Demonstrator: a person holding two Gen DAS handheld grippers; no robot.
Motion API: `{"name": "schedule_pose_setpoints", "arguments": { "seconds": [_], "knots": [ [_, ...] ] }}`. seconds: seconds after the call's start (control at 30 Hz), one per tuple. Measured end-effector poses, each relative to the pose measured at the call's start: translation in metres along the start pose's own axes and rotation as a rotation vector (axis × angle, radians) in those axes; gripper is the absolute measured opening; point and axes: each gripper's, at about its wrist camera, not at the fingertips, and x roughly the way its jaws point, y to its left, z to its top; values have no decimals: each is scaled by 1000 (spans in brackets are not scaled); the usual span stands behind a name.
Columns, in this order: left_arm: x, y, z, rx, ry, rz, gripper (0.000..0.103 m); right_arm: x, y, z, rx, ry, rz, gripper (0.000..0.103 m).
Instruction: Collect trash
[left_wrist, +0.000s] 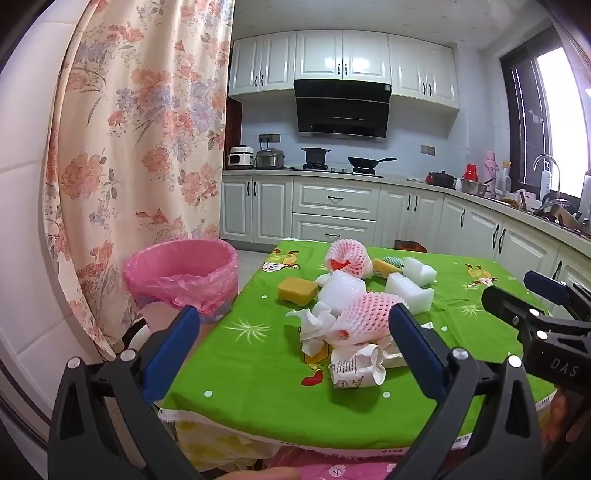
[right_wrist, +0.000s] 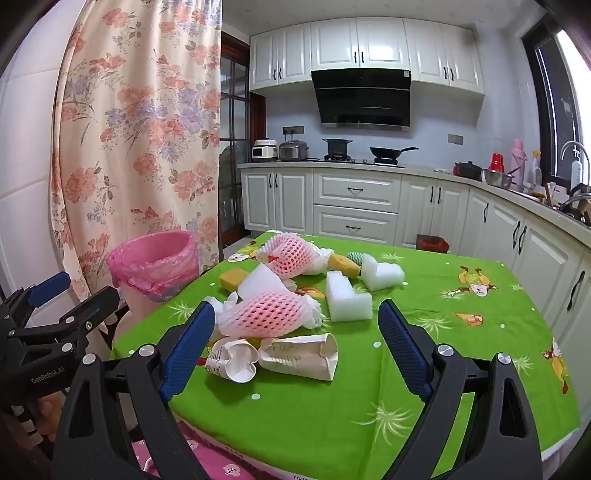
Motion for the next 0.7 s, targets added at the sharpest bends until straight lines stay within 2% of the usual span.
{"name": "schedule_pose_setpoints", "arguments": {
  "seconds": [0.7],
  "knots": [
    [1,5,-3,-13,0,-2,99,2,-2,-1,13,9,5,85]
  ]
}}
